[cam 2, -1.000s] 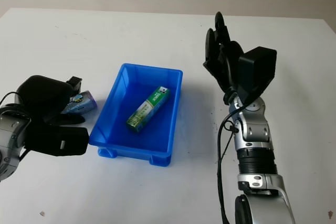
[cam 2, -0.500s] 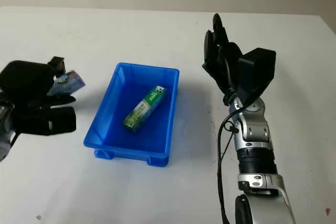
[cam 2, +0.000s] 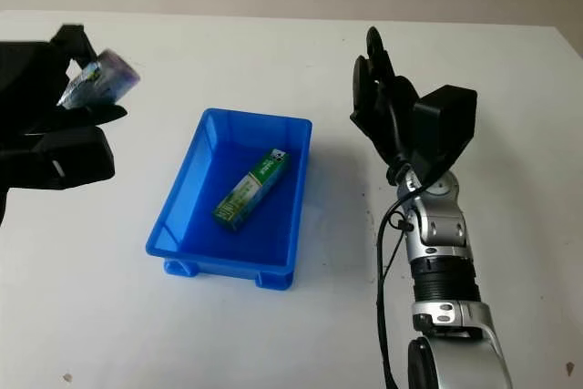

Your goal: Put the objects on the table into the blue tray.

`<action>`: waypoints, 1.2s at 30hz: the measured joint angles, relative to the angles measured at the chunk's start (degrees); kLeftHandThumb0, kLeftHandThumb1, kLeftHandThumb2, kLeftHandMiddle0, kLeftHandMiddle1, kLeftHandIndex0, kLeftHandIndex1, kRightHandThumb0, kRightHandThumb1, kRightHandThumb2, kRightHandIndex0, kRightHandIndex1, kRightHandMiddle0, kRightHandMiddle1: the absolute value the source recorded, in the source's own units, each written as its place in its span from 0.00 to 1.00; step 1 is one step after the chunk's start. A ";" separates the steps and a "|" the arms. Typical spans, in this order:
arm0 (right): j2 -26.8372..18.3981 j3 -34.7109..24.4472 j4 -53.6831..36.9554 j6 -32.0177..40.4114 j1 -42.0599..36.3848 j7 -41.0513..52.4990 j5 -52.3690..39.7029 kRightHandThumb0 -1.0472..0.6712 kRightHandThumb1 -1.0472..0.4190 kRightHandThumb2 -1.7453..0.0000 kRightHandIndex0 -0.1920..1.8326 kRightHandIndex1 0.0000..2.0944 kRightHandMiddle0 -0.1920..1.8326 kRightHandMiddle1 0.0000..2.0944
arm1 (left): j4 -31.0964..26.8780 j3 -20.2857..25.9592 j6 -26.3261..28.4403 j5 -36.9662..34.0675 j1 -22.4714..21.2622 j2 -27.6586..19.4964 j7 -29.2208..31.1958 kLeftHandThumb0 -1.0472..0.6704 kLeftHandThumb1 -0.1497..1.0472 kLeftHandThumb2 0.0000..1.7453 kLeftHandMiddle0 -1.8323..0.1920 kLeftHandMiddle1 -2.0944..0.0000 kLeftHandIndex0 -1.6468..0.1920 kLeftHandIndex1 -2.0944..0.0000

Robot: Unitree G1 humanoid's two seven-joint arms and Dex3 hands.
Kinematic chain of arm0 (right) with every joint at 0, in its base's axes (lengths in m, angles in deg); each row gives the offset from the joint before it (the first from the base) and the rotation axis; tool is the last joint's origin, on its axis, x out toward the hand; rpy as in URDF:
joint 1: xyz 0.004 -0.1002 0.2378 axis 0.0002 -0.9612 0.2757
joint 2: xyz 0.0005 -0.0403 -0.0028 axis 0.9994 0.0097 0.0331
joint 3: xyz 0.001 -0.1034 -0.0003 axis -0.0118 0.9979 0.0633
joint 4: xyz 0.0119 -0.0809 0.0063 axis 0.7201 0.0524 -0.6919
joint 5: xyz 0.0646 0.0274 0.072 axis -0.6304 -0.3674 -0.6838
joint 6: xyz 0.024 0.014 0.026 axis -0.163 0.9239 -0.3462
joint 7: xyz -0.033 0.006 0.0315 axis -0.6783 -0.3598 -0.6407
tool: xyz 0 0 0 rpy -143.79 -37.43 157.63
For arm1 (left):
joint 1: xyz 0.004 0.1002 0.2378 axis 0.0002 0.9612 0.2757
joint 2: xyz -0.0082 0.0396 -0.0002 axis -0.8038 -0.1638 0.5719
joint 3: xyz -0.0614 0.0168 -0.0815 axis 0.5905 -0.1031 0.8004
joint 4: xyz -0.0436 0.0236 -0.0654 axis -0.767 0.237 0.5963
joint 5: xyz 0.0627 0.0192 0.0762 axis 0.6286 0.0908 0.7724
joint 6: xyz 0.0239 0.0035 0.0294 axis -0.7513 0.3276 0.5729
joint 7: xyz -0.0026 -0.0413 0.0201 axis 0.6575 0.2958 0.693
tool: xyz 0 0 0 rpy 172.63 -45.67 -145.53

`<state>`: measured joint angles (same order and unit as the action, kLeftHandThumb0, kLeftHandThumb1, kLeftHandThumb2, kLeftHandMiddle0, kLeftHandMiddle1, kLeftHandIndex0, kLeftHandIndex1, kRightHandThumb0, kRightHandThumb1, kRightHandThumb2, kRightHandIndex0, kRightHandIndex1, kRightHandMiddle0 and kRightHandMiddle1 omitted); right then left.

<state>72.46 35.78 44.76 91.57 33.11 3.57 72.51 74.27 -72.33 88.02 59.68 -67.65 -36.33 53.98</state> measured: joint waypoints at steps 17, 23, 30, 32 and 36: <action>-0.30 0.01 0.02 0.38 0.76 0.87 -0.35 0.18 0.00 0.55 0.00 0.00 0.00 0.00 | -7.91 -12.29 -6.06 9.85 -4.73 14.22 5.41 0.37 1.00 0.16 0.36 0.00 0.61 0.00; -0.30 0.06 0.02 0.35 0.76 0.36 -0.18 0.18 0.00 0.56 0.00 0.00 0.00 0.00 | -6.97 -15.22 -8.86 14.49 -4.90 14.51 8.46 0.34 1.00 0.25 0.36 0.00 0.64 0.00; -0.33 -0.01 -0.43 0.38 0.75 -0.16 -0.20 0.17 0.00 0.57 0.00 0.00 0.00 0.00 | -5.31 -15.63 -9.96 13.41 -5.56 14.43 16.94 0.32 1.00 0.26 0.43 0.00 0.76 0.01; -0.33 0.00 -0.46 0.38 0.75 -0.08 -0.22 0.17 0.00 0.57 0.00 0.00 0.00 0.00 | -5.16 -14.78 -9.71 9.93 -5.56 15.40 17.81 0.31 1.00 0.25 0.46 0.00 0.81 0.00; -0.33 -0.03 -0.63 0.57 0.74 -0.11 -0.23 0.18 0.00 0.57 0.00 0.00 0.00 0.00 | -4.97 -13.47 -9.72 6.01 -5.55 15.56 18.02 0.24 1.00 0.24 0.81 0.21 0.88 0.52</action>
<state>72.13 35.75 44.12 92.14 33.86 3.46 72.28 69.31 -85.80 78.30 65.69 -73.21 -20.77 72.00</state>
